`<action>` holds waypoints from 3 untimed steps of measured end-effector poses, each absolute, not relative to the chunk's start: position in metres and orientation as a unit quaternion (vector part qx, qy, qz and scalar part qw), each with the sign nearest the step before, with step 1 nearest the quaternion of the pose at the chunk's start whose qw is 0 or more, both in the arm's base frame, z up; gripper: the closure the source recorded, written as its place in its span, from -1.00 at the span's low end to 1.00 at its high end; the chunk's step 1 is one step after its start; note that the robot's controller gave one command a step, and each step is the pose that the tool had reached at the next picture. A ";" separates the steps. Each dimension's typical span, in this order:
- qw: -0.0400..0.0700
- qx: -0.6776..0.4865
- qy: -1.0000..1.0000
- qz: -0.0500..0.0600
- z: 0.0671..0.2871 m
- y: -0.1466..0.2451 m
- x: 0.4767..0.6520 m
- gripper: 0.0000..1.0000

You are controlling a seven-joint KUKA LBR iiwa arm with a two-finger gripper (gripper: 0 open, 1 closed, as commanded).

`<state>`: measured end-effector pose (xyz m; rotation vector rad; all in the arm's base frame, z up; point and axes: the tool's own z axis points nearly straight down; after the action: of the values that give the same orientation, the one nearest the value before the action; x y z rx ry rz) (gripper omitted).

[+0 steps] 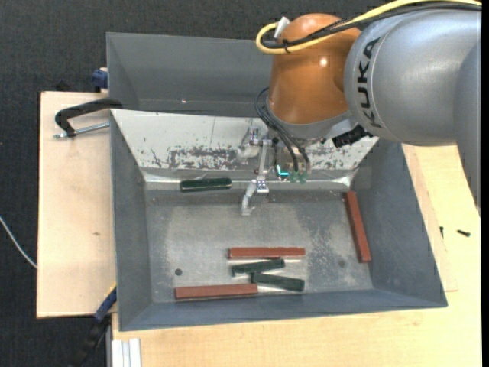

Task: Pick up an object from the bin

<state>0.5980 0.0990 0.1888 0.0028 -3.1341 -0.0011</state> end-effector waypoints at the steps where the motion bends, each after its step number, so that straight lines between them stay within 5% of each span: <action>1: 0.000 0.000 -1.000 -0.001 0.193 0.099 0.600 -1.00; 2: -0.005 0.043 -0.999 -0.002 0.167 0.080 0.599 -1.00; 3: -0.002 0.141 -0.990 0.000 0.090 0.041 0.586 -1.00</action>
Offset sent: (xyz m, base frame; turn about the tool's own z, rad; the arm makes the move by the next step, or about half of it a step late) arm -0.0069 -0.0676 -0.0819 -0.2154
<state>0.5862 0.0413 0.0902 0.4436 -3.1139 -0.0004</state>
